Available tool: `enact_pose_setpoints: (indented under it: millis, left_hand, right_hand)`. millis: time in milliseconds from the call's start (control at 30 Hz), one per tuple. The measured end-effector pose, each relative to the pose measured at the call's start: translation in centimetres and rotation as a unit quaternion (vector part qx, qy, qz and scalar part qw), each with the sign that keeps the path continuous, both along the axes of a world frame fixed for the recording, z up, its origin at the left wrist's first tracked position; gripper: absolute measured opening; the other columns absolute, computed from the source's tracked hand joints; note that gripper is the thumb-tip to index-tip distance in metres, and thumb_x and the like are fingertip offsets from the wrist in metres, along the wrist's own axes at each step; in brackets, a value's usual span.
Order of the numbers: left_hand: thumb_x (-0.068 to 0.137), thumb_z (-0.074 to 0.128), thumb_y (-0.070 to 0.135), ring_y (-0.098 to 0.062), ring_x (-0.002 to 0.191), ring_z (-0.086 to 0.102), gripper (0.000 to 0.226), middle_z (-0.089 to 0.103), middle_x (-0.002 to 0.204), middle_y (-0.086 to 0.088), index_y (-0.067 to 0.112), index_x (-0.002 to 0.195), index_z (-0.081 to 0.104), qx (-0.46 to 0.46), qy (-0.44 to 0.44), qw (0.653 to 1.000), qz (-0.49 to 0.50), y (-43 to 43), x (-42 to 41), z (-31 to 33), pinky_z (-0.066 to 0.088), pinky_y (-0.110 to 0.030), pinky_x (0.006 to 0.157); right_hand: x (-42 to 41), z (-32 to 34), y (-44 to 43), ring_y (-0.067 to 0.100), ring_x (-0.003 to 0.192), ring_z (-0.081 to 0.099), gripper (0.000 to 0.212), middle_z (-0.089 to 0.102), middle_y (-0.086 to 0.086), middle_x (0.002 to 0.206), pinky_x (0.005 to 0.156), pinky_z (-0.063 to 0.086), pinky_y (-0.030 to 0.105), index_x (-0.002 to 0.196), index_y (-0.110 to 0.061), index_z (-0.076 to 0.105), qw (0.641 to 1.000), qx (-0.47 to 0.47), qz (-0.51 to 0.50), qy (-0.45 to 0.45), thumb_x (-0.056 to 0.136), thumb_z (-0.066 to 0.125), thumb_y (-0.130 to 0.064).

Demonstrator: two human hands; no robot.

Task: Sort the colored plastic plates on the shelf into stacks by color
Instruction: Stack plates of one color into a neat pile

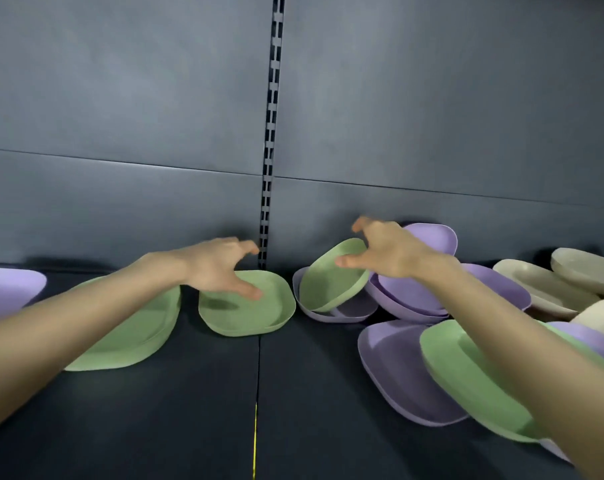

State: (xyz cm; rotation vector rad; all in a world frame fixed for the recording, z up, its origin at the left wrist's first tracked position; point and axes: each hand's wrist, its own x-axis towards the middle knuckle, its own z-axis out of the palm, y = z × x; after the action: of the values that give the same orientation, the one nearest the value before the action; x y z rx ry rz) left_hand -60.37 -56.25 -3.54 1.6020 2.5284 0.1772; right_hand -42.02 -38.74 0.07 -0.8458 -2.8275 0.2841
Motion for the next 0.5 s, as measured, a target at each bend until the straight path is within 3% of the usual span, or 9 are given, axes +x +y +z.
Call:
enact_pose_setpoints:
  millis: [100,333,500]
  left_hand:
    - [0.069,0.068,0.062,-0.019,0.125,0.042,0.095,0.041,0.136,0.000,0.021,0.144,0.026,-0.037,-0.010,0.999,0.003,1.1,-1.4,-0.8,0.037,-0.032,0.104]
    - [0.064,0.072,0.063,-0.018,0.123,0.045,0.103,0.044,0.138,0.001,0.019,0.144,0.024,-0.108,-0.024,0.994,0.001,2.4,-3.2,-2.0,0.040,-0.026,0.095]
    - [0.061,0.079,0.054,-0.014,0.100,0.053,0.090,0.054,0.110,0.007,0.022,0.133,0.037,-0.069,-0.050,0.996,0.006,2.5,-3.6,-2.2,0.046,-0.025,0.081]
  right_hand:
    - [-1.0,-0.1,0.7,0.029,0.091,0.057,0.064,0.052,0.002,0.079,0.080,0.049,0.039,0.120,-0.005,0.043,0.999,-0.007,-0.016,-0.028,0.079,0.068,-0.047]
    - [-2.9,-0.2,1.8,0.026,0.090,0.053,0.067,0.052,0.007,0.100,0.071,0.042,0.030,0.122,-0.005,0.039,0.998,-0.025,-0.039,-0.047,0.075,0.074,-0.038]
    - [-3.1,-0.6,2.4,0.026,0.086,0.054,0.063,0.052,0.007,0.097,0.070,0.043,0.029,0.122,-0.004,0.040,0.998,-0.027,-0.061,-0.022,0.074,0.075,-0.023]
